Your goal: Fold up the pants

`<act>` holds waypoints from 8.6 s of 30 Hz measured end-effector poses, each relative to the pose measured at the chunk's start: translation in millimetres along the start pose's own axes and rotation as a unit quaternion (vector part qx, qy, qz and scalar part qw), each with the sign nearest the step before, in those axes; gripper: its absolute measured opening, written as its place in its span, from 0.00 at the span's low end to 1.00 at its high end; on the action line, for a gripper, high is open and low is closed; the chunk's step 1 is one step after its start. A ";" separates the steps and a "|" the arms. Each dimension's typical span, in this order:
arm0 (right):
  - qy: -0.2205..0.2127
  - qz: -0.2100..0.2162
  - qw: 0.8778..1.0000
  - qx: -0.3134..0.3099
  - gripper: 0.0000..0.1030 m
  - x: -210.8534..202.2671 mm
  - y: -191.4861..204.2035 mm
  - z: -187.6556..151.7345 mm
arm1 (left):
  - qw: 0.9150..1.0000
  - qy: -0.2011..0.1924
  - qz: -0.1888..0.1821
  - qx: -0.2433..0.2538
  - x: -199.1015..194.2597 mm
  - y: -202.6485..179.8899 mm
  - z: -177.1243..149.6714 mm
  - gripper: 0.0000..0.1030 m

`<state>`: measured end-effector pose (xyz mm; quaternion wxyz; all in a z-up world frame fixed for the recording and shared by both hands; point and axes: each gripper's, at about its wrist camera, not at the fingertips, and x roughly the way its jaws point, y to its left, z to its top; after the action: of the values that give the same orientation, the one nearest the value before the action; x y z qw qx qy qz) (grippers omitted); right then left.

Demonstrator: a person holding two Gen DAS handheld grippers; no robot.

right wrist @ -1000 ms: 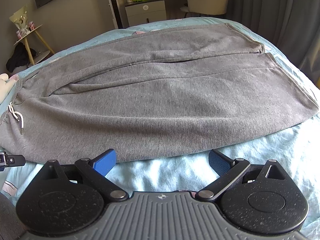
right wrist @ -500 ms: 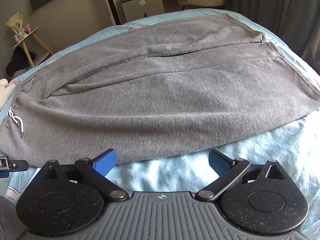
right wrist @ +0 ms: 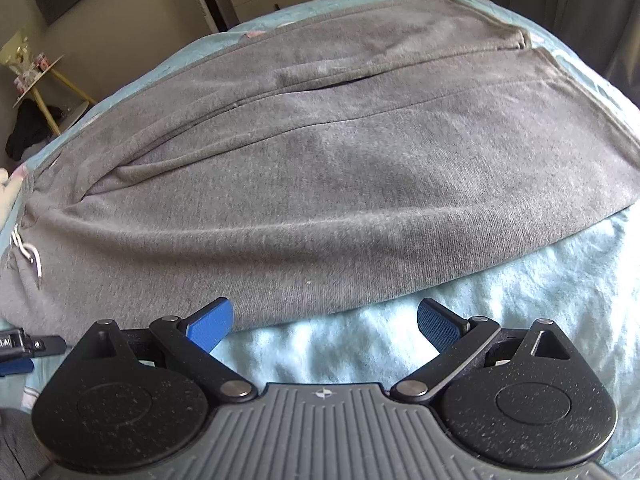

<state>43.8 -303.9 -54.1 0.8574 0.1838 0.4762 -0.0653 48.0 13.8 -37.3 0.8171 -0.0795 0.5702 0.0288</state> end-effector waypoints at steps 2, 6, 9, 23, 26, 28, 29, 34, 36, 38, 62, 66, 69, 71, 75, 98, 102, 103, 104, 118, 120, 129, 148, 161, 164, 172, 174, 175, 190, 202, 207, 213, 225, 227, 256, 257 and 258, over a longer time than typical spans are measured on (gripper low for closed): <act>-0.002 -0.008 1.000 0.006 0.96 3.7 -3.9 7.5 | 1.000 0.006 -0.002 -0.004 3.8 1.3 3.3 1.00; -0.040 -0.052 0.998 -0.012 0.96 10.6 -8.8 29.3 | 1.000 -0.006 -0.001 -0.013 0.8 -0.5 15.9 1.00; -0.060 -0.074 0.995 -0.009 0.96 27.5 -21.3 50.1 | 0.999 -0.046 -0.003 -0.019 -8.0 -9.8 39.7 1.00; 0.086 -0.066 0.991 -0.075 0.96 79.4 -51.0 95.9 | 0.963 -0.225 0.123 -0.080 57.0 -24.5 144.5 1.00; 0.021 -0.042 0.998 -0.036 0.96 66.3 -52.9 157.9 | 0.951 -0.262 0.133 -0.099 63.8 -8.1 145.5 1.00; -0.040 -0.053 0.998 -0.004 0.96 73.9 -52.2 211.7 | 0.946 -0.273 0.121 -0.123 69.3 1.6 148.7 1.00; -0.063 -0.058 0.996 0.011 0.96 83.8 -51.7 236.0 | 0.944 -0.281 0.117 -0.130 72.6 4.6 148.9 1.00; -0.094 -0.103 0.984 0.115 0.68 170.8 -53.1 348.0 | 0.935 -0.314 0.113 -0.121 86.9 8.0 140.0 1.00; -0.104 -0.103 0.975 0.165 0.67 195.7 -55.8 371.0 | 0.933 -0.318 0.110 -0.124 89.6 10.0 139.5 1.00; -0.108 -0.110 0.967 0.201 0.67 218.3 -57.3 385.4 | 0.931 -0.321 0.107 -0.137 90.2 11.7 138.4 1.00; -0.224 -0.106 0.931 0.267 0.04 31.3 -152.3 85.0 | 0.917 -0.353 -0.033 -0.183 57.4 46.2 145.5 1.00; -0.208 -0.081 0.927 0.302 0.04 26.9 -185.1 59.2 | 0.904 -0.382 -0.084 -0.173 30.4 57.7 163.9 1.00; -0.207 -0.026 0.916 0.341 0.14 26.7 -198.9 54.3 | 0.921 -0.329 -0.126 -0.169 44.8 63.9 203.3 1.00; -0.205 0.004 0.906 0.369 0.43 30.6 -204.2 54.5 | 0.933 -0.268 -0.150 -0.187 65.9 69.1 230.0 0.98; -0.211 0.048 0.886 0.411 0.60 47.3 -215.9 59.7 | 0.940 -0.194 -0.170 -0.222 106.2 71.5 262.4 0.76; -0.264 0.003 0.927 0.265 0.04 -50.0 -233.9 93.1 | 0.936 -0.188 -0.234 -0.186 6.0 134.1 97.9 0.07; -0.203 -0.049 0.935 0.286 0.05 -22.4 -249.6 55.3 | 0.954 -0.114 -0.191 -0.201 32.4 144.2 53.9 0.11; -0.183 -0.060 0.936 0.294 0.05 -12.9 -253.3 47.3 | 0.951 -0.110 -0.194 -0.216 36.6 148.6 49.5 0.14; -0.170 -0.066 0.935 0.303 0.05 -4.8 -255.8 40.4 | 0.950 -0.111 -0.181 -0.228 38.4 152.6 48.6 0.21; -0.169 -0.039 0.938 0.299 0.05 4.0 -246.7 32.7 | 0.949 -0.104 -0.139 -0.262 43.9 143.3 61.5 0.10; -0.187 -0.054 0.941 0.277 0.05 -6.3 -243.7 34.2 | 0.954 -0.118 -0.127 -0.246 33.8 140.8 56.5 0.09; -0.176 -0.106 0.954 0.217 0.06 1.1 -250.9 17.9 | 0.982 -0.120 -0.022 -0.147 17.5 110.1 51.9 0.11; -0.198 0.002 0.919 0.341 0.40 -7.9 -278.5 -9.7 | 0.979 -0.202 0.003 -0.015 60.6 43.8 131.1 0.74; -0.222 0.057 0.883 0.410 0.43 3.7 -309.8 -3.8 | 0.975 -0.220 -0.013 0.012 39.3 33.4 72.8 0.79; -0.220 0.067 0.879 0.417 0.44 6.8 -314.4 5.4 | 0.980 -0.192 -0.053 -0.013 38.9 25.5 68.4 0.79; -0.210 0.047 0.909 0.356 0.27 11.2 -304.7 16.3 | 0.988 -0.138 -0.070 -0.004 65.9 -20.2 54.5 0.80; -0.214 0.063 0.902 0.369 0.29 13.1 -309.6 12.5 | 0.988 -0.141 -0.039 0.048 67.2 -35.9 50.1 0.82; -0.216 0.074 0.900 0.371 0.34 13.5 -311.3 11.8 | 0.987 -0.143 -0.034 0.065 66.7 -40.8 48.0 0.82; -0.211 0.008 0.919 0.333 0.11 6.3 -295.8 21.3 | 0.985 -0.160 -0.041 0.058 62.4 -36.7 41.7 0.84; -0.246 -0.012 0.937 0.248 0.09 -36.8 -216.4 66.6 | 0.985 -0.154 -0.079 0.016 59.8 -17.1 41.3 0.83; -0.252 0.031 0.957 0.144 0.09 -50.2 -136.8 81.3 | 0.984 -0.152 -0.097 -0.006 57.8 -8.2 40.9 0.83; -0.209 0.106 0.972 -0.006 0.09 -36.2 -16.3 60.5 | 0.981 -0.151 -0.117 -0.042 54.2 3.4 41.0 0.83; -0.077 0.188 0.979 -0.027 0.62 3.5 27.9 3.5 | 0.979 -0.155 -0.125 -0.034 49.7 3.6 38.9 0.83; -0.110 0.200 0.973 0.017 0.68 -9.0 6.6 6.5 | 0.980 -0.155 -0.123 -0.026 50.5 -0.3 38.7 0.83; -0.071 0.133 0.972 0.180 0.34 23.6 -72.7 -2.7 | 0.984 -0.145 -0.015 0.104 66.2 -46.9 31.8 0.93; -0.074 0.128 0.972 0.181 0.34 22.5 -72.9 -2.8 | 0.984 -0.145 -0.014 0.101 64.3 -46.8 32.1 0.92; -0.080 0.122 0.973 0.181 0.34 20.2 -72.7 -3.2 | 0.984 -0.146 -0.015 0.097 60.9 -46.6 32.1 0.90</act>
<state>31.2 -368.6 -91.0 0.8466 0.3866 0.3607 -0.0601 105.4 -29.6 -79.0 0.8960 -0.0031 0.4433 -0.0273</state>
